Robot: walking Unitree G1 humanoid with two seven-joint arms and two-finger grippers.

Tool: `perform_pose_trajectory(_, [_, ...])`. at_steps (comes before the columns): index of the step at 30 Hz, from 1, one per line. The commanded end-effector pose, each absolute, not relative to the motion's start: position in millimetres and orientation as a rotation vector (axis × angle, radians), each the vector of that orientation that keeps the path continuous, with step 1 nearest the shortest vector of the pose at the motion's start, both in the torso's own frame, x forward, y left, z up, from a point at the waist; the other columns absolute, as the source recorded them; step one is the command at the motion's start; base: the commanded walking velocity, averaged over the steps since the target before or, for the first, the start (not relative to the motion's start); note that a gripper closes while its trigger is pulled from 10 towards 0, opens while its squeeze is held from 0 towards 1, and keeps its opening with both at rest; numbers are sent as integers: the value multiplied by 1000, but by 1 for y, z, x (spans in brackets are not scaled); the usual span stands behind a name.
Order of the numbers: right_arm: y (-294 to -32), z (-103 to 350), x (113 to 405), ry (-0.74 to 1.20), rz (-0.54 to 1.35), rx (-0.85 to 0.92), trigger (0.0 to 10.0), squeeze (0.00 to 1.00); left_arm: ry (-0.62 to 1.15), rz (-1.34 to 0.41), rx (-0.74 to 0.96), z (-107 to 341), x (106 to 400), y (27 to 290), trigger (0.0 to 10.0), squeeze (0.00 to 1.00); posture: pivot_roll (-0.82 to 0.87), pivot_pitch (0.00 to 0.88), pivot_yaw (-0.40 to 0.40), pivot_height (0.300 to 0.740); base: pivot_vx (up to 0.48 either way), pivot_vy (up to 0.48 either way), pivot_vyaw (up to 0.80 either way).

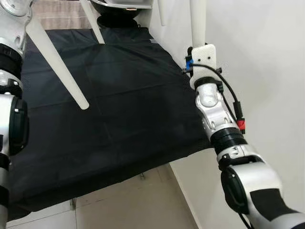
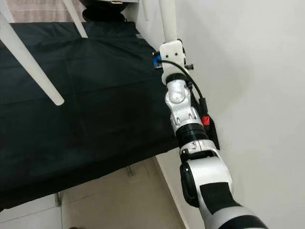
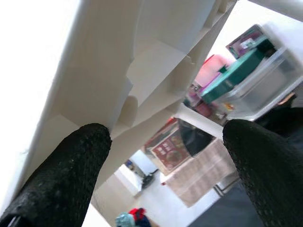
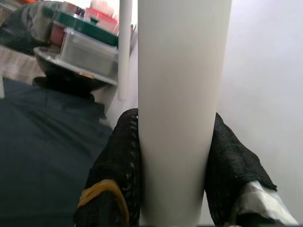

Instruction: Building children table

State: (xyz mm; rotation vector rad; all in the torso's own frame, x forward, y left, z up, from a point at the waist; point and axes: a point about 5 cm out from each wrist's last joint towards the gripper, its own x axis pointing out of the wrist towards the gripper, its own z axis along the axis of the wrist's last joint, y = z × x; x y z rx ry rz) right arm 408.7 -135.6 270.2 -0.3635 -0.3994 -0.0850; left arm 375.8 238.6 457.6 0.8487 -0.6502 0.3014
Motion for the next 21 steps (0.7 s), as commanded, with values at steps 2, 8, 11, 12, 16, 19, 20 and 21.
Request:
perform_pose_trajectory(2, [-147, 226, 408, -210, -74, -419, 0, 0, -685, 275, 741, 445, 377, 236, 10000, 0, 164, 127, -123, 740, 0, 0, 0])
perform_pose_trajectory(8, [-148, 219, 406, -186, -79, -374, 0, 0, -624, 174, 646, 398, 389, 217, 10000, 0, 155, 140, -123, 740, 0, 0, 0])
perform_pose_trajectory(11, [-149, 214, 405, -154, -80, -350, 0, 0, -615, 146, 596, 369, 388, 204, 10000, 0, 156, 146, -124, 740, 0, 0, 0])
perform_pose_trajectory(12, [-149, 214, 405, -154, -80, -350, 0, 0, -615, 146, 596, 369, 388, 204, 10000, 0, 156, 146, -124, 740, 0, 0, 0])
perform_pose_trajectory(16, [-149, 211, 405, -138, -84, -353, 0, 0, -581, 117, 568, 352, 387, 199, 10000, 0, 150, 155, -128, 740, 0, 0, 0])
perform_pose_trajectory(19, [-149, 211, 405, -135, -85, -356, 0, 0, -579, 115, 555, 350, 387, 200, 10000, 0, 153, 157, -128, 740, 0, 0, 0])
perform_pose_trajectory(20, [-149, 210, 405, -132, -84, -355, 0, 0, -576, 116, 534, 349, 386, 200, 10000, 0, 158, 161, -130, 740, 0, 0, 0])
perform_pose_trajectory(21, [-149, 210, 405, -132, -84, -355, 0, 0, -576, 116, 534, 349, 386, 200, 10000, 0, 158, 161, -130, 740, 0, 0, 0])
